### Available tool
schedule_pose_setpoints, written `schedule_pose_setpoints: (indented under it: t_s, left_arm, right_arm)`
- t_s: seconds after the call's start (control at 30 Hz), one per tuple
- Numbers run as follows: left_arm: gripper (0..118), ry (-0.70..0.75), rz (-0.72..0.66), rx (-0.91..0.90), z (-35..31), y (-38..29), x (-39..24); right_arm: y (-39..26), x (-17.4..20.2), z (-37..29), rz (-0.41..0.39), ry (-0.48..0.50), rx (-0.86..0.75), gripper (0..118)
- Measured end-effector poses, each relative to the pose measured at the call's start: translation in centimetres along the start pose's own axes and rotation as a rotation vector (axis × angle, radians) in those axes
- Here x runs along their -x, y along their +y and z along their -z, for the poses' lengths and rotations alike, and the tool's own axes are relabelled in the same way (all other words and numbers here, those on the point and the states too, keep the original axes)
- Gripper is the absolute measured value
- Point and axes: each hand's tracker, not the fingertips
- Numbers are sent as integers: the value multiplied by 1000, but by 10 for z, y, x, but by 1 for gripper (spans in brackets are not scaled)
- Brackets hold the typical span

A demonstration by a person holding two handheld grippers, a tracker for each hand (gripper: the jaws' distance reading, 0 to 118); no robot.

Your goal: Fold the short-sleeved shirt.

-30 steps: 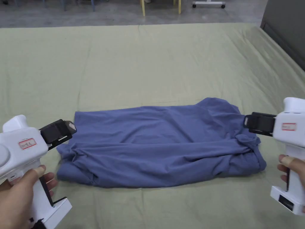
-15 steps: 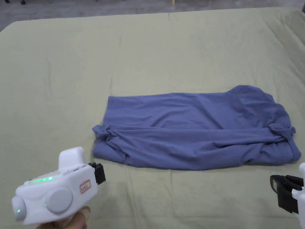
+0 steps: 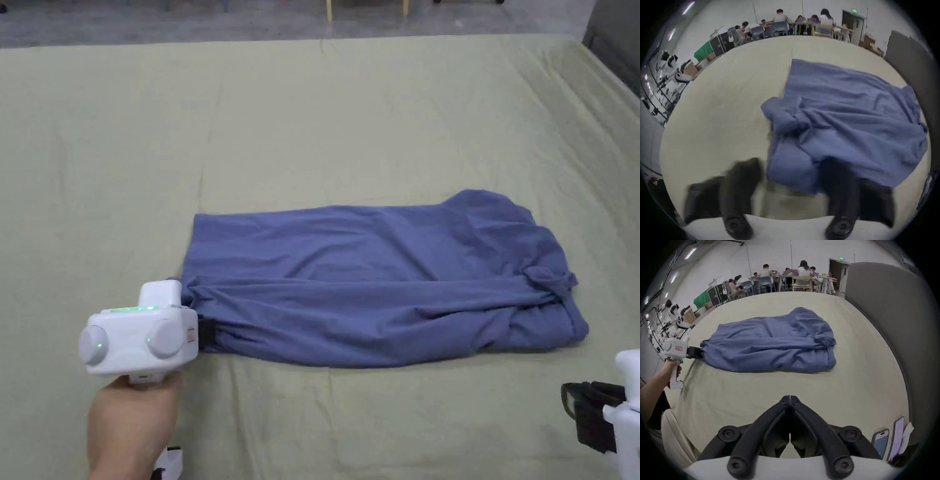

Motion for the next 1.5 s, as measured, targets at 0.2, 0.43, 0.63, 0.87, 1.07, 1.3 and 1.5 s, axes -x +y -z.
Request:
schedule_pose_setpoints:
  t_s: [0.2,0.43,0.63,0.87,1.07,1.3,1.5]
  left_arm:
    - [4,-2,51,-111,-41,1,-4]
    - [4,-72,-22,-123,-65,2,3]
    - [4,-77,-64,-86,-60,0,9]
    - [4,-93,-79,-84,-73,-3,19]
    - [4,-139,-103,-67,-103,-15,43]
    - [4,-139,-72,4,-121,-62,51]
    - [4,-122,-113,73,-98,-99,51]
  right_arm:
    - [23,-32,31,75,-3,11,2]
    - [82,-80,95,139,33,49,112]
    - [76,-69,151,18,-44,162,96]
    - [77,-62,101,83,33,101,20]
    - [68,-80,46,113,79,147,20]
    - [22,-53,15,71,63,235,20]
    - [-6,-55,50,72,34,284,20]
